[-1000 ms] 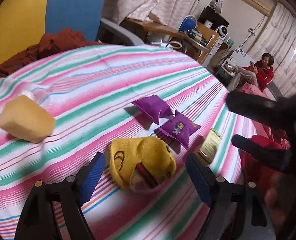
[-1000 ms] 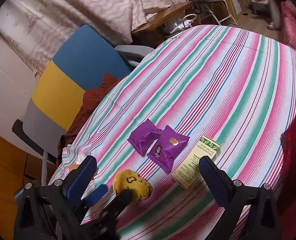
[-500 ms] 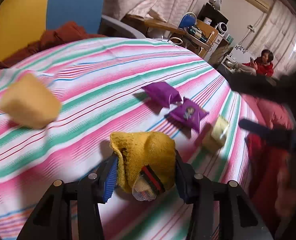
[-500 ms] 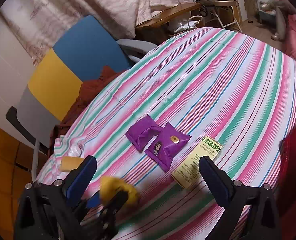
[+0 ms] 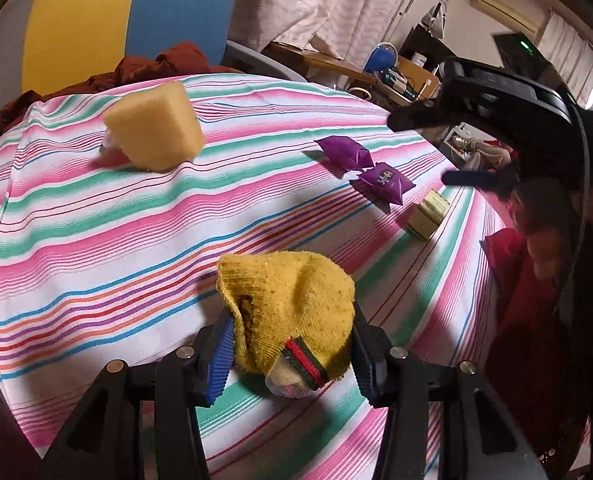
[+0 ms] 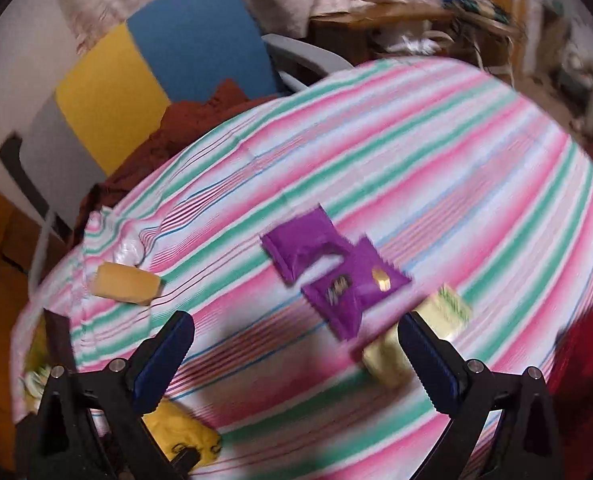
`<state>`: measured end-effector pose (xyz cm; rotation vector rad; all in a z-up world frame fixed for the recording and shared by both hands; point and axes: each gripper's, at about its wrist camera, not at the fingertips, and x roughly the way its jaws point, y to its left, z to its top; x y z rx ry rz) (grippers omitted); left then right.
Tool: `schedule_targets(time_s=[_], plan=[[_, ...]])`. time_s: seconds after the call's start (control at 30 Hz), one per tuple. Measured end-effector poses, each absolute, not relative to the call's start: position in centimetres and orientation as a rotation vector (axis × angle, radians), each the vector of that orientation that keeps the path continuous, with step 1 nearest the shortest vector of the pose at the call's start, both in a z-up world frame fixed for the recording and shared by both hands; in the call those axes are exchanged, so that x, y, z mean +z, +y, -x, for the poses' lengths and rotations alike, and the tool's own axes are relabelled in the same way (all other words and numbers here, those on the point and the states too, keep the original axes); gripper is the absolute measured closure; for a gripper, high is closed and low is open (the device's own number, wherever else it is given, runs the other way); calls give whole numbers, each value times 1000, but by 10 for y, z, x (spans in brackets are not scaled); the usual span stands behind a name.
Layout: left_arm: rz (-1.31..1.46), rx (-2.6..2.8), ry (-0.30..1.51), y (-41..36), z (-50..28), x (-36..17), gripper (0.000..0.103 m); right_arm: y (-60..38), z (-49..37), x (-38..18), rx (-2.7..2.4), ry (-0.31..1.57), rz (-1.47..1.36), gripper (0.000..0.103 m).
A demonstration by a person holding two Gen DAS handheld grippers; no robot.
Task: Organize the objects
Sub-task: 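Grasp the yellow sock with the left tool while the right tool grasps a purple packet, then carry the yellow sock and purple packet over the gold tray with both tools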
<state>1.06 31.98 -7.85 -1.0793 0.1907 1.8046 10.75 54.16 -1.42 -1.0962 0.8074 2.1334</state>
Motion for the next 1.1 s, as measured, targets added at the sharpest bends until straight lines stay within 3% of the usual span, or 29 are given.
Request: schedule_targets(time_s=[0.27, 0.37, 0.4, 0.53, 0.83, 1.1], plan=[[1066, 1803, 167, 320, -10, -85, 51, 570, -40, -33, 2116, 555, 1291, 10], [1068, 1796, 152, 319, -8, -86, 50, 581, -32, -54, 2095, 553, 1309, 23], [1066, 1795, 149, 319, -8, -87, 49, 584, -32, -62, 2054, 554, 1324, 37], [1066, 1795, 136, 320, -8, -89, 48, 583, -29, -69, 2048, 484, 1364, 46], [1051, 1803, 145, 320, -12, -89, 48, 559, -16, -56, 2239, 486, 1335, 50], [1045, 1809, 160, 320, -13, -88, 50, 518, 2, -66, 2361, 334, 1479, 50]])
